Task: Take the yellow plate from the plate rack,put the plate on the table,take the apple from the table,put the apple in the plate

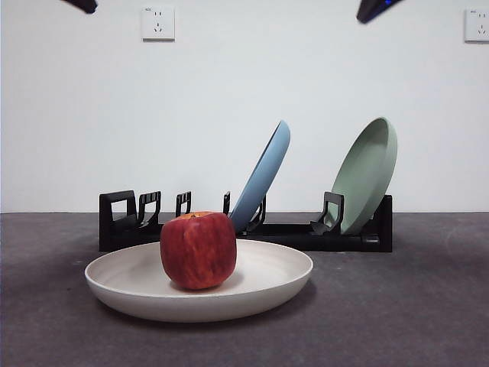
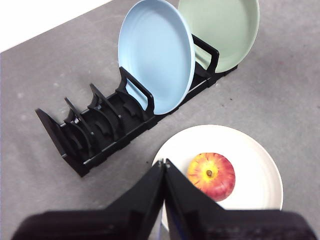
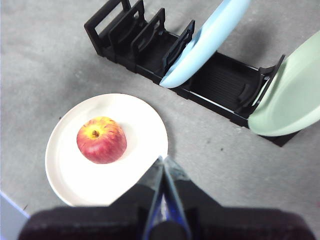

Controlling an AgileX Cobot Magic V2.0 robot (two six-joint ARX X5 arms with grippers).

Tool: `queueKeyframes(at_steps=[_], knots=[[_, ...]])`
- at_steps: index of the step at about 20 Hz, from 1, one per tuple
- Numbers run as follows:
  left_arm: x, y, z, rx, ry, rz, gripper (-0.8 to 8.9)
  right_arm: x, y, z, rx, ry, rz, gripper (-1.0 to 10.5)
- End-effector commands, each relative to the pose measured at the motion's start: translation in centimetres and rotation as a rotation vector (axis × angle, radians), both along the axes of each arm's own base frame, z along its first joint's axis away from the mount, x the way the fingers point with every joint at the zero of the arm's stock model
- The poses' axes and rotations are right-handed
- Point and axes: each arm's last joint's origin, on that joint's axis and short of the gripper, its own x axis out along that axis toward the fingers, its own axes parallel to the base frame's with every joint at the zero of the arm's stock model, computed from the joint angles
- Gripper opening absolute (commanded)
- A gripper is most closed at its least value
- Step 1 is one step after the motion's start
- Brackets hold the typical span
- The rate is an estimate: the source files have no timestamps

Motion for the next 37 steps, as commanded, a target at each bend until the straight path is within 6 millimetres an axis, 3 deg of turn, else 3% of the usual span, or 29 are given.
queueKeyframes(at_steps=[1, 5, 8, 12, 25, 28, 32, 37], knots=[[-1.2, 0.8, -2.7, -0.07, -0.01, 0.032, -0.08, -1.1, -0.8, -3.3, 0.053, 0.001, -0.034, -0.2], [-3.0, 2.0, -7.7, -0.168, 0.0, 0.079, -0.08, -3.3, -2.3, -7.9, 0.153, -0.019, -0.09, -0.2], [-3.9, 2.6, -10.1, -0.2, 0.0, 0.09, -0.08, -4.6, -3.2, -10.0, 0.184, -0.059, -0.103, -0.2], [-3.9, 2.6, -10.2, -0.219, -0.002, 0.093, -0.04, -4.7, -3.6, -10.3, 0.183, -0.075, -0.177, -0.2], [-4.2, 2.7, -10.5, -0.209, 0.037, 0.103, -0.04, -4.7, -3.6, -10.2, 0.19, -0.071, -0.181, 0.0], [-5.6, 4.0, -9.8, -0.23, -0.03, 0.112, -0.04, -4.7, -3.6, -10.2, 0.19, -0.071, -0.181, 0.0], [-7.6, 6.6, -8.6, -0.221, -0.282, 0.203, -0.04, -4.7, -3.6, -10.3, 0.189, -0.071, -0.182, 0.0], [-7.8, 8.5, -10.7, -0.163, -0.428, 0.404, -0.04, -4.7, -3.6, -10.2, 0.19, -0.071, -0.182, 0.0]])
